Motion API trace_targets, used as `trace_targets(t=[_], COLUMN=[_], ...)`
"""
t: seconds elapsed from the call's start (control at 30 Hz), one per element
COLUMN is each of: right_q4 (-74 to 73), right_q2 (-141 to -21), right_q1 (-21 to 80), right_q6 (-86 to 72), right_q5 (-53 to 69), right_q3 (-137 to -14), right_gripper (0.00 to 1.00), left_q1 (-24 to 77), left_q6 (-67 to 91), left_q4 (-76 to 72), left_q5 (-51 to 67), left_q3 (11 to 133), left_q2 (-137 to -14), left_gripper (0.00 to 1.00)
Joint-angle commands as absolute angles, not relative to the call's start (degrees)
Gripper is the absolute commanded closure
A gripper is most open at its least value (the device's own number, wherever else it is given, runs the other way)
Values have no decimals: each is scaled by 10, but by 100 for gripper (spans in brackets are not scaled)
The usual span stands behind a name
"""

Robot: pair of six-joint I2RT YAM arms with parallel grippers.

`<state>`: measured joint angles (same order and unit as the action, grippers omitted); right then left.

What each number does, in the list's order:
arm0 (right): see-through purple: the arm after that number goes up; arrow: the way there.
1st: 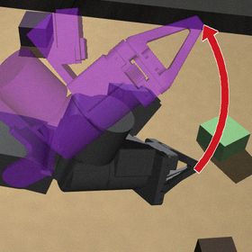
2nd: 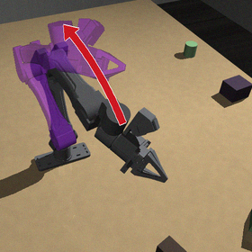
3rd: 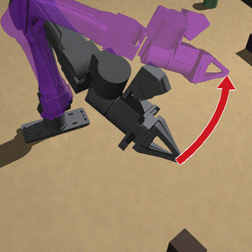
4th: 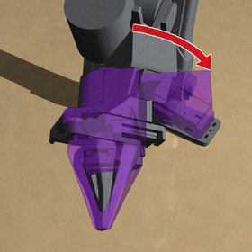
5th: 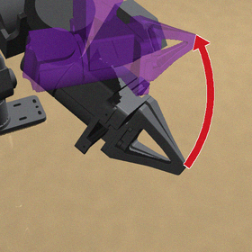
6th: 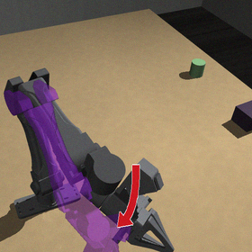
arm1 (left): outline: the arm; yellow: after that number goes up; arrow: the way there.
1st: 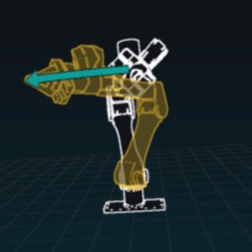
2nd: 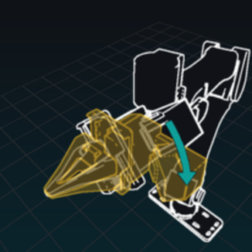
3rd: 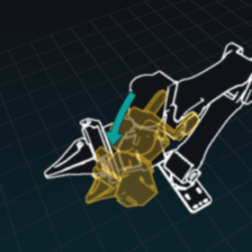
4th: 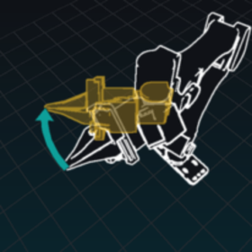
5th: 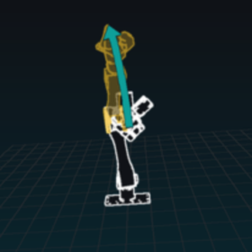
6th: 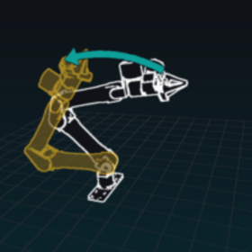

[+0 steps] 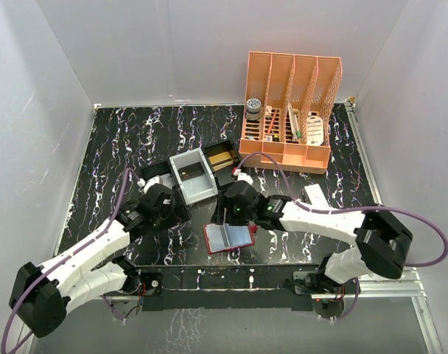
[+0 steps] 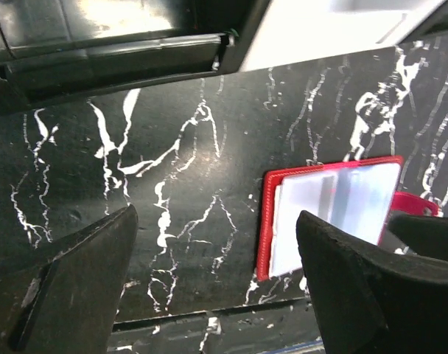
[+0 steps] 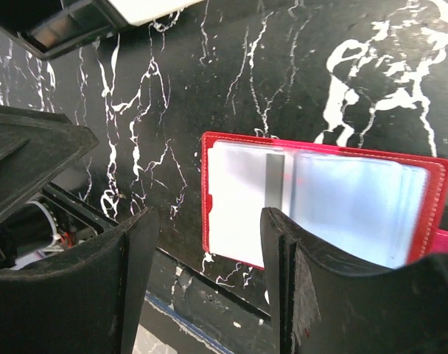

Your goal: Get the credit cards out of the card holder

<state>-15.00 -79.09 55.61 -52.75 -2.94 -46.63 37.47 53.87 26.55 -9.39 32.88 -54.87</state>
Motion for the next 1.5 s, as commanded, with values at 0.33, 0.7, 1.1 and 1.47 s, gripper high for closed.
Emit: trace_targets(t=[0.33,0.7,1.1,1.47], right_q4=[-198,-241,-296,-316], right_q2=[-886,-930,-992,-1041], right_q1=[619,643,647,648], right_q6=[-491,-472,-470,-469], right_q5=[-111,-140,-160,-167], right_q3=[-564,-611,-632,-628], right_gripper=[43,45,40,49], left_q1=[372,372,372,372], left_q6=[522,515,468,451], left_q4=[290,260,213,196], left_q5=[-79,-39,21,55], left_q3=[323,308,312,322], left_q2=[-432,-432,-442,-476], left_gripper=[6,5,5,6])
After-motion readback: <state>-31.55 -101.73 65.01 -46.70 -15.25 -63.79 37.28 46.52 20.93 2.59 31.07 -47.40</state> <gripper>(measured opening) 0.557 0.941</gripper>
